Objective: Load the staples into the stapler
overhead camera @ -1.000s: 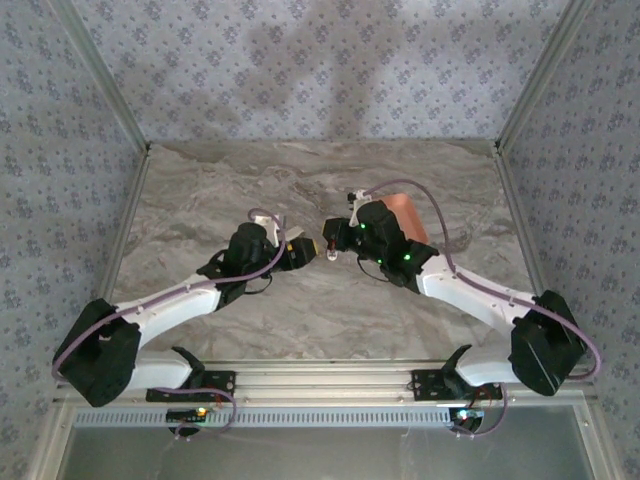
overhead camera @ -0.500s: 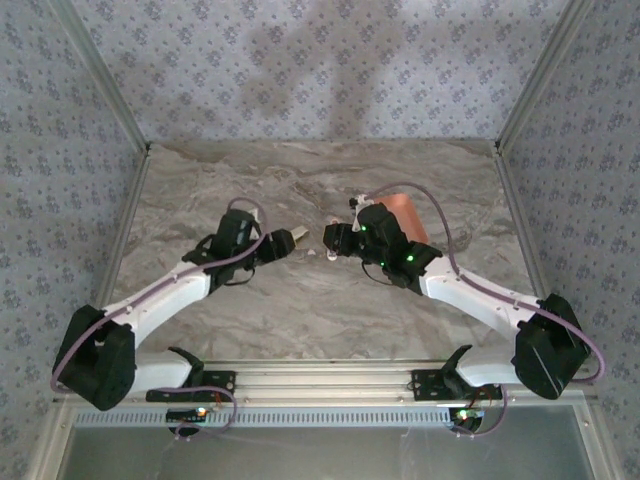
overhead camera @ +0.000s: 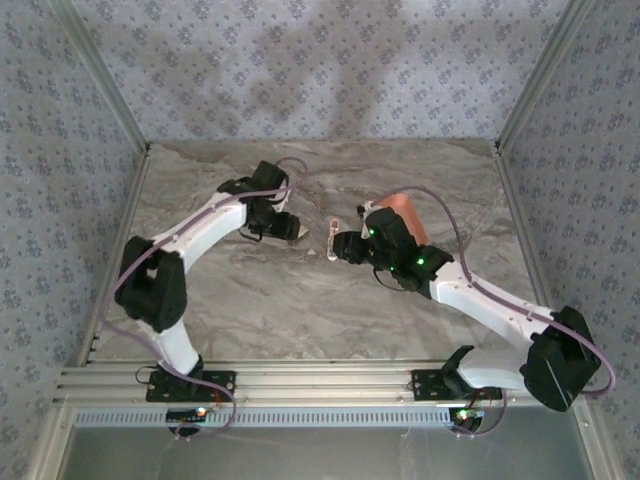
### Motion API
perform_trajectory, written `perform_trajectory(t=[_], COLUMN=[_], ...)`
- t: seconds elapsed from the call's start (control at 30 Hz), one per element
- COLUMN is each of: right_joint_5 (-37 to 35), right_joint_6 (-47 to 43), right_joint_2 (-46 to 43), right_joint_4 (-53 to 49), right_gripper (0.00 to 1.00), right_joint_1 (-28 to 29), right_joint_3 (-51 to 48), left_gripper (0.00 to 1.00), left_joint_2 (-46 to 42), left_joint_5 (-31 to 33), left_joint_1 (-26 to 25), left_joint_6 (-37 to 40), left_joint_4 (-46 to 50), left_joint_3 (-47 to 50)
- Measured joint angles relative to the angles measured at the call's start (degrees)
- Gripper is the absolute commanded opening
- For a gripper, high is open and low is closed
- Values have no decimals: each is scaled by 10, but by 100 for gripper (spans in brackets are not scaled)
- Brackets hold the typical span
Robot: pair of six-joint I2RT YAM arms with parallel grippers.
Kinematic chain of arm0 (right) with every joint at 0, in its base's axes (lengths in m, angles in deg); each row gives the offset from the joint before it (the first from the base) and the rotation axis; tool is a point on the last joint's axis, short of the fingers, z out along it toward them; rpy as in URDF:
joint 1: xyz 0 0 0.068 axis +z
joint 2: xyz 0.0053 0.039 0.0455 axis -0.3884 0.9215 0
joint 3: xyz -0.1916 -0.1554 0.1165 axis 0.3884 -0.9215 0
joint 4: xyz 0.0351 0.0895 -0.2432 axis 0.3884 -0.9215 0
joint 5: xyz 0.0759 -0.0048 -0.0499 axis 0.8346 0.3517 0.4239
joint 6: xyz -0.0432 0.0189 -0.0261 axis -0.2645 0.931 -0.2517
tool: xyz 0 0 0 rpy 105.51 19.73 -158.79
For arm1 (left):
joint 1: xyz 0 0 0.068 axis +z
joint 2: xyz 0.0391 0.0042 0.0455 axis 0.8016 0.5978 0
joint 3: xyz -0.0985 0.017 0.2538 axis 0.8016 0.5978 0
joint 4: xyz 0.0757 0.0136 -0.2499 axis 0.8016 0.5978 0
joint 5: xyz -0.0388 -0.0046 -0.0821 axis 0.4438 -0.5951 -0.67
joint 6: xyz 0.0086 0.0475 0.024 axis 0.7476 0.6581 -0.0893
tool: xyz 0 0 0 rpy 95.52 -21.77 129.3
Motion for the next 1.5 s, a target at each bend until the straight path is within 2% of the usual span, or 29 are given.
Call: perform_trajectory(t=[0.23, 0.43, 0.77, 1.17, 1.37, 1.5], right_joint_5=[-2, -2, -8, -12, -12, -12], right_joint_6=[-6, -6, -5, -6, -5, -6], right_joint_2=[-36, -65, -99, -110, -110, -110], right_joint_4=[-7, -7, -10, -11, -11, -11], right_gripper=[37, 35, 33, 32, 32, 35], right_joint_1=[-19, -39, -47, -54, -55, -56], right_joint_3=[-38, -62, -81, -89, -89, -90], left_gripper=[60, 50, 43, 43, 22, 18], left_joint_2=[121, 183, 229, 250, 250, 249], left_joint_5=[19, 20, 28, 26, 24, 13], left_joint_1=[-8, -16, -18, -18, -16, -10], left_joint_6=[58, 80, 83, 83, 79, 69], left_joint_4=[71, 94, 117, 140, 145, 146], left_joint_3=[-112, -168, -224, -246, -246, -245])
